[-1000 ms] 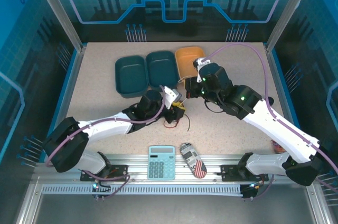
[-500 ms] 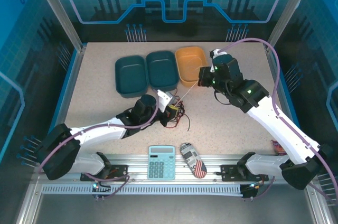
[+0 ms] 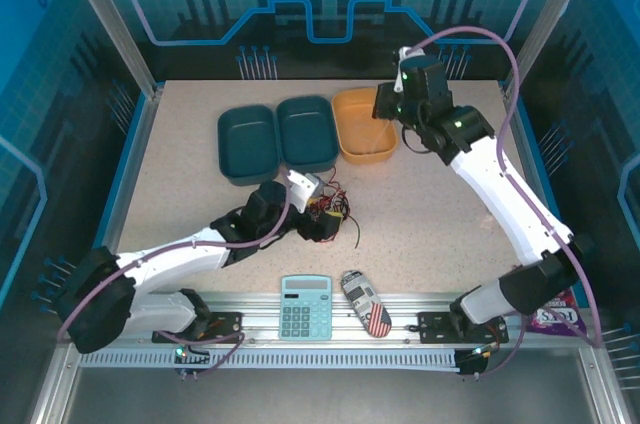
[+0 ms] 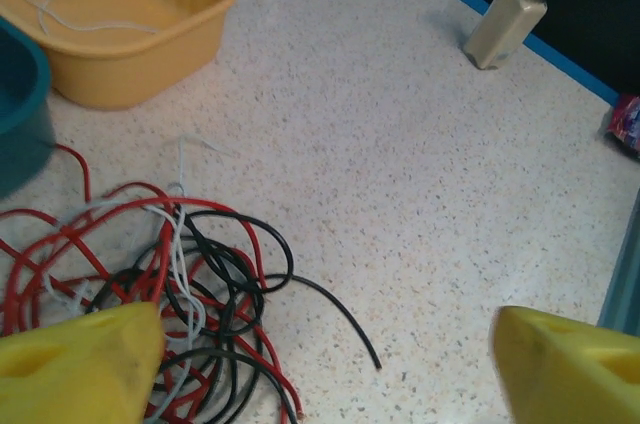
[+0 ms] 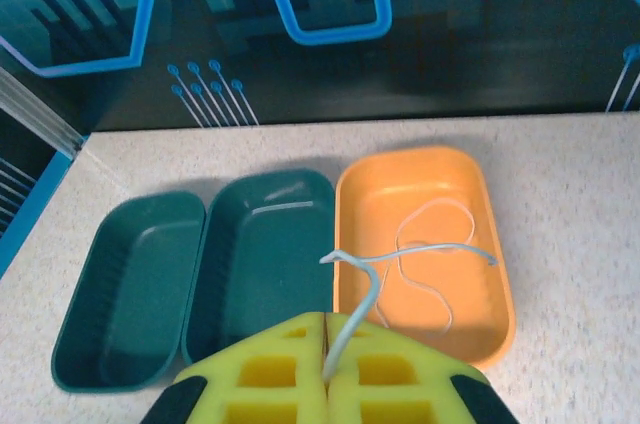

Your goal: Untangle the cables

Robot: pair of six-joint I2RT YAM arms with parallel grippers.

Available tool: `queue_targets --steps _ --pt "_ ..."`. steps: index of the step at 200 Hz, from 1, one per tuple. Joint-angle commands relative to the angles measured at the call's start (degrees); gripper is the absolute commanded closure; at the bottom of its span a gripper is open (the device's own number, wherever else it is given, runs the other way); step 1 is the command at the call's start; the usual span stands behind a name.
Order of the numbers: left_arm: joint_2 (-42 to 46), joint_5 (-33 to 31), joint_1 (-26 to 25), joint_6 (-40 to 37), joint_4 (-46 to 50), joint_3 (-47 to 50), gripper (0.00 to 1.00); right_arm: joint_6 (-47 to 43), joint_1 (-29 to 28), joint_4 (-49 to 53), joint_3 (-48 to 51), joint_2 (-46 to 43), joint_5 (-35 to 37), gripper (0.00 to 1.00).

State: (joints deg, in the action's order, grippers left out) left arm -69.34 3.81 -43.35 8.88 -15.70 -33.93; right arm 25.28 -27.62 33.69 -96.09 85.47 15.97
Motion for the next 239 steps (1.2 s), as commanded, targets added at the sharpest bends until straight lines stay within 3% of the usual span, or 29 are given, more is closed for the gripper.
queue_targets --steps 1,58,125,193,239 --pt "4.11 -3.06 -0.25 0.14 2.24 -0.63 0.01 -4.37 2.82 -1.16 -5.74 4.28 -1.1 1.0" --pt "14.37 -9.67 0.3 1.4 8.12 1.78 0.01 -6.9 7.0 -1.05 -17.96 18.12 -5.28 1.0" --pt "19.31 -11.44 3.3 4.66 11.84 3.08 0.01 -9.81 8.84 7.0 -33.08 33.71 -8.64 1.0" --pt "19.46 -11.79 4.61 7.35 12.91 3.6 0.01 -7.31 10.87 11.03 -34.03 42.51 -16.04 0.95" --pt "19.84 -11.19 5.23 8.31 13.64 4.23 0.01 -9.54 11.86 14.03 -35.47 47.06 -14.53 0.97"
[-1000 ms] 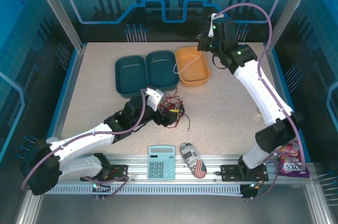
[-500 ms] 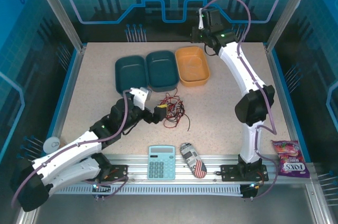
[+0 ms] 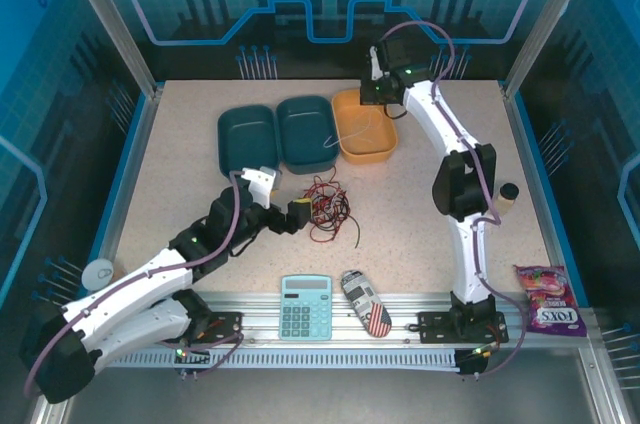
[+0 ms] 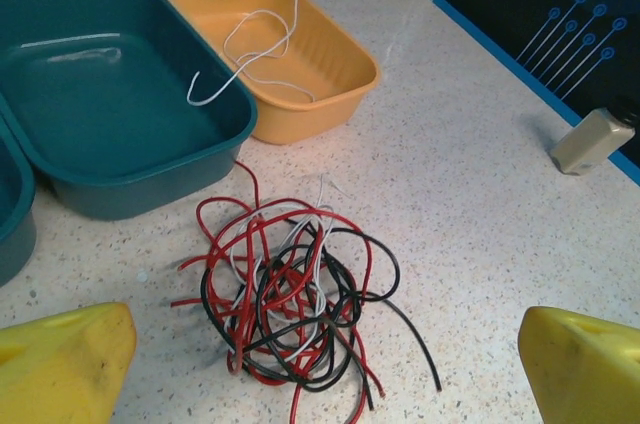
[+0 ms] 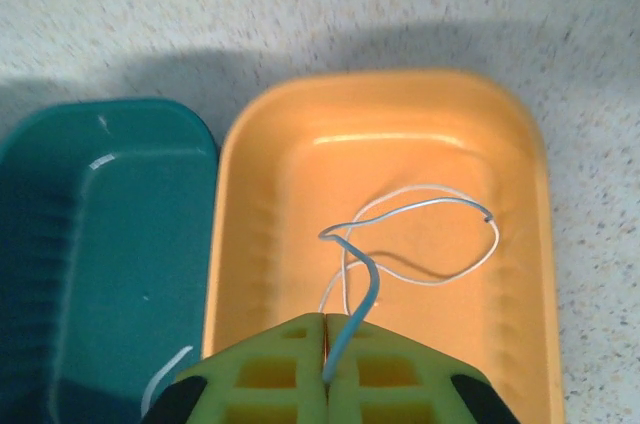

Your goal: Untangle the cables

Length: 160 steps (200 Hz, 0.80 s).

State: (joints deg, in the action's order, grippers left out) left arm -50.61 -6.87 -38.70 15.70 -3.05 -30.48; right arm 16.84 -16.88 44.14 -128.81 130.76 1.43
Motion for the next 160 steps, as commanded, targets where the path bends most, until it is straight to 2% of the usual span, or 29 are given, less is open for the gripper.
queue_targets --steps 1,37,76,120,160 --pt "1.07 -0.5 0.61 1.51 0.96 0.78 0.01 -1.15 1.23 3.67 -2.84 1.86 0.03 0.97" --pt "1.82 -0.84 0.87 1.92 1.38 1.4 0.01 -0.69 3.3 7.88 -8.59 0.53 -3.99 0.99" --pt "1.57 -1.26 1.3 2.98 0.5 1.83 0.01 0.21 2.91 7.92 -10.82 -5.51 -11.37 0.98" --pt "2.11 -1.21 1.43 3.02 1.18 1.35 0.01 -1.05 2.82 6.66 -10.56 -11.21 -10.66 0.97" --pt "2.4 -1.39 1.4 3.64 1.29 1.41 0.01 -4.09 2.91 7.51 -10.21 -10.87 -6.63 0.96"
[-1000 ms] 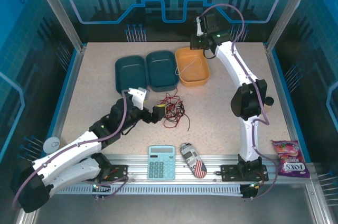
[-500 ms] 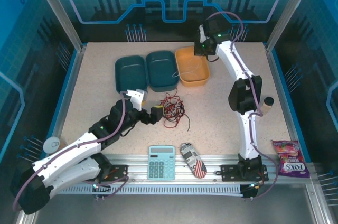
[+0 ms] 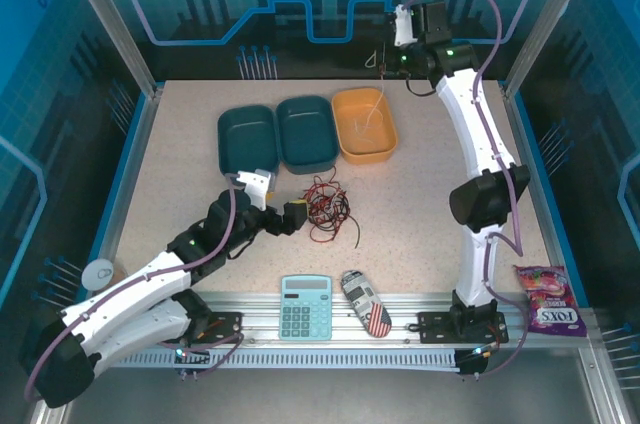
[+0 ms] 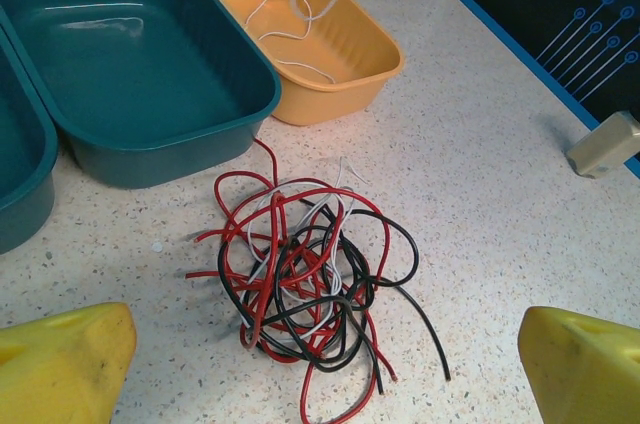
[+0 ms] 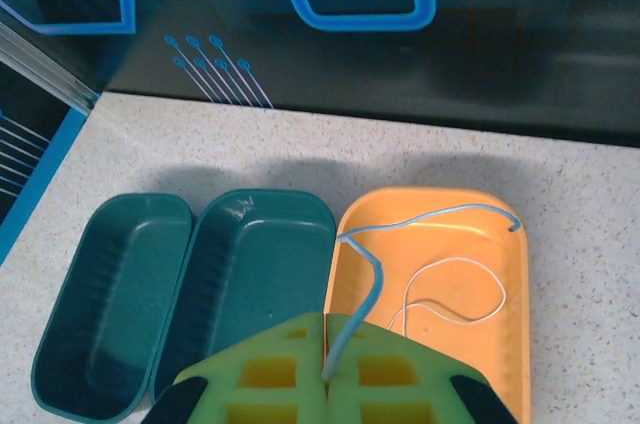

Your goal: Untangle the cables

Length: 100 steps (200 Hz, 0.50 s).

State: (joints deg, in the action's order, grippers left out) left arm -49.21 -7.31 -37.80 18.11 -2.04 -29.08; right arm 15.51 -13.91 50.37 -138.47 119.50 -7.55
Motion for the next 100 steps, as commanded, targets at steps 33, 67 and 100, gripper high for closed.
queue_targets --steps 33,67,100 --pt "1.02 -1.21 0.59 1.14 0.41 0.08 0.01 -5.47 -0.06 1.67 0.3 3.05 5.17 0.96" --pt "1.23 -1.56 0.62 0.88 0.86 0.15 0.01 -8.43 -0.24 1.58 0.32 6.79 7.45 0.95" --pt "1.87 -2.17 0.62 0.78 1.41 0.43 0.01 -10.8 -0.41 1.52 0.31 10.3 8.74 0.92"
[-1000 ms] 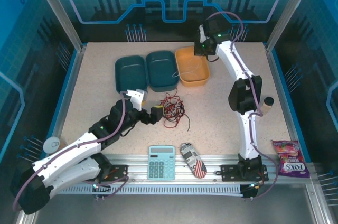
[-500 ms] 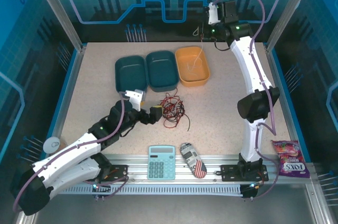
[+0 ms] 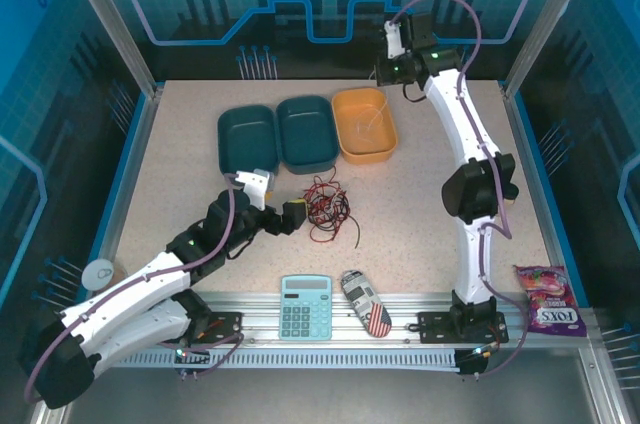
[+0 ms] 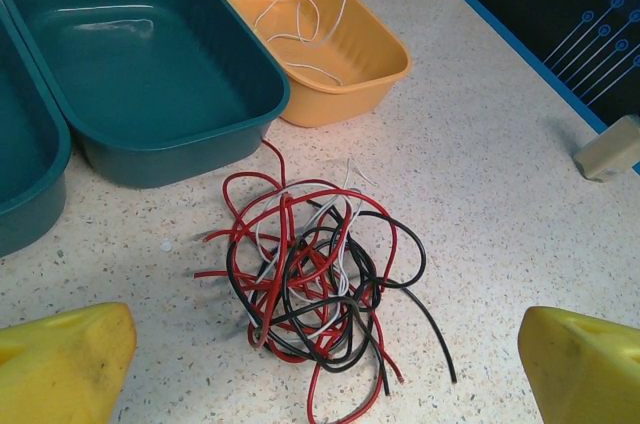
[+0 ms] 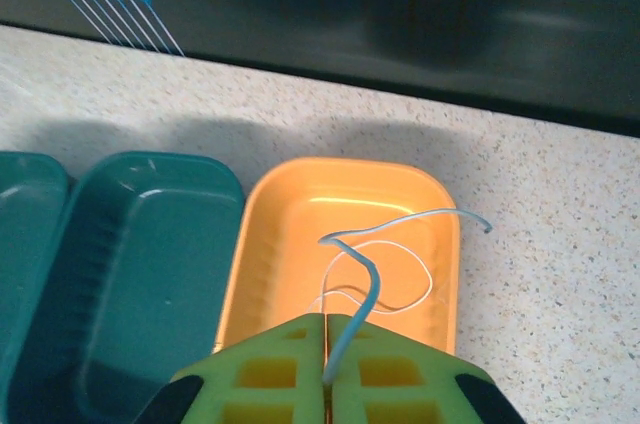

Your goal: Untangle the cables

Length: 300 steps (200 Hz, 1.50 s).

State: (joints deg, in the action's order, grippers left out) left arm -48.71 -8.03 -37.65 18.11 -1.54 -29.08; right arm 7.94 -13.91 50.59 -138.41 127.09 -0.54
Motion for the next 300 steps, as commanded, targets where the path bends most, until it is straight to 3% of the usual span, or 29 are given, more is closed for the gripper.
queue_targets --steps 1,68,132,181,251,287,300 --pt "1.4 -1.46 0.47 0.74 0.96 0.43 0.01 -3.31 -0.41 1.33 0.25 2.81 1.7 0.92" --pt "1.37 -1.86 0.62 1.22 0.79 0.87 0.01 -1.79 -2.54 1.55 0.77 8.74 -4.31 0.86" --pt "2.21 -1.98 0.56 1.43 1.97 1.04 0.01 -0.09 -3.53 3.0 0.82 9.96 -4.13 0.76" --pt "2.16 -2.23 0.62 2.94 2.2 1.21 0.01 3.16 -5.12 2.85 10.65 -0.7 1.33 0.66" --pt "-1.78 -3.13 0.66 4.85 3.19 -0.96 0.01 11.3 -10.96 -4.52 40.83 -22.54 9.39 0.56" --pt "-4.67 -3.64 0.75 7.5 3.21 -1.77 0.01 15.03 -14.41 -9.09 54.93 -32.34 12.09 0.43" --pt "-5.91 -3.67 0.78 8.34 3.32 -2.16 0.01 16.64 -15.37 -9.87 58.91 -34.98 12.25 0.33"
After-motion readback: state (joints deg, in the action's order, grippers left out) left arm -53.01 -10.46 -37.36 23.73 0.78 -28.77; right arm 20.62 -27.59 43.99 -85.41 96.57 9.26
